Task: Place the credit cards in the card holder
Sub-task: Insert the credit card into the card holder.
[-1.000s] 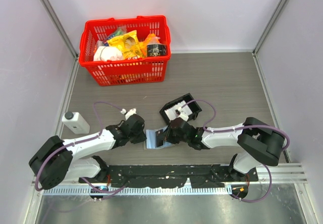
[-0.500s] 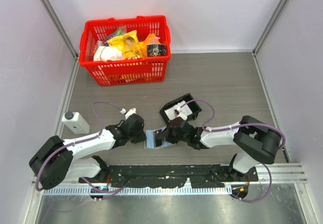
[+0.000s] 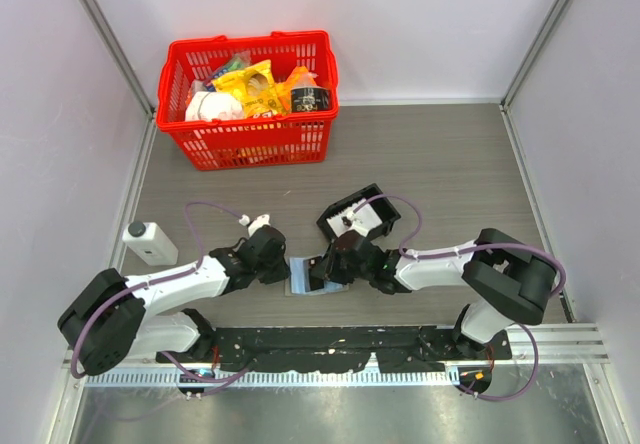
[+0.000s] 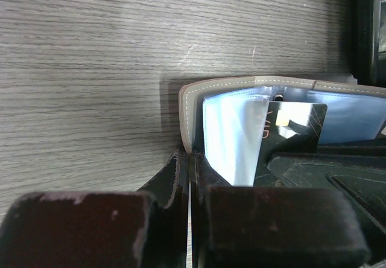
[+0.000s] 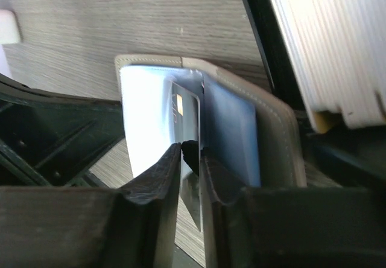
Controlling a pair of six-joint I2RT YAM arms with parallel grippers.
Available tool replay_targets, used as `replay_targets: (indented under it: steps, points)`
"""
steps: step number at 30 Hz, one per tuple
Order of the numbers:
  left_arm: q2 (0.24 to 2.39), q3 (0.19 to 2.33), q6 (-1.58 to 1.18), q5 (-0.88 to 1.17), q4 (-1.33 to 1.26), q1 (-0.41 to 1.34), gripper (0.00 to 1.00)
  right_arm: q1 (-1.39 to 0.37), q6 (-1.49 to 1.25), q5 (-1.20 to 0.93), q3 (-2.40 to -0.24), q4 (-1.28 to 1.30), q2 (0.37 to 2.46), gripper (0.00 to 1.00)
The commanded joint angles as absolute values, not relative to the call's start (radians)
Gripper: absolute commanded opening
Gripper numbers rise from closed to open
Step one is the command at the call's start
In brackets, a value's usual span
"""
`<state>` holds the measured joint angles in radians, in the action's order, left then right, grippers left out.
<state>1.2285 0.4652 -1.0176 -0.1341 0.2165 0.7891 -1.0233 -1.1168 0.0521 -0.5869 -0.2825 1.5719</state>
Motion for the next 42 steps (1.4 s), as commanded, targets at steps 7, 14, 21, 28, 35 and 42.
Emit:
replay_targets:
  steps: [7, 14, 21, 28, 35, 42]
  points:
    - [1.298, 0.403, -0.992, -0.195, 0.331, 0.781, 0.00, -1.026, -1.034, 0.156, -0.621, -0.023, 1.508, 0.39]
    - [1.301, 0.413, -0.992, -0.192, 0.345, 0.781, 0.00, -1.037, -1.009, 0.184, -0.641, 0.031, 1.476, 0.41]
    - [1.278, 0.422, -0.976, -0.183, 0.356, 0.781, 0.00, -1.052, -0.966, 0.203, -0.675, 0.033, 1.479, 0.38]
    - [1.304, 0.431, -0.928, -0.134, 0.322, 0.781, 0.00, -1.052, -0.927, 0.111, -0.713, -0.070, 1.577, 0.39]
    - [1.327, 0.443, -0.896, -0.086, 0.302, 0.781, 0.00, -1.080, -0.888, 0.054, -0.779, -0.071, 1.611, 0.39]
    - [1.312, 0.443, -0.917, -0.103, 0.342, 0.781, 0.00, -1.088, -0.951, 0.185, -0.735, -0.006, 1.526, 0.42]
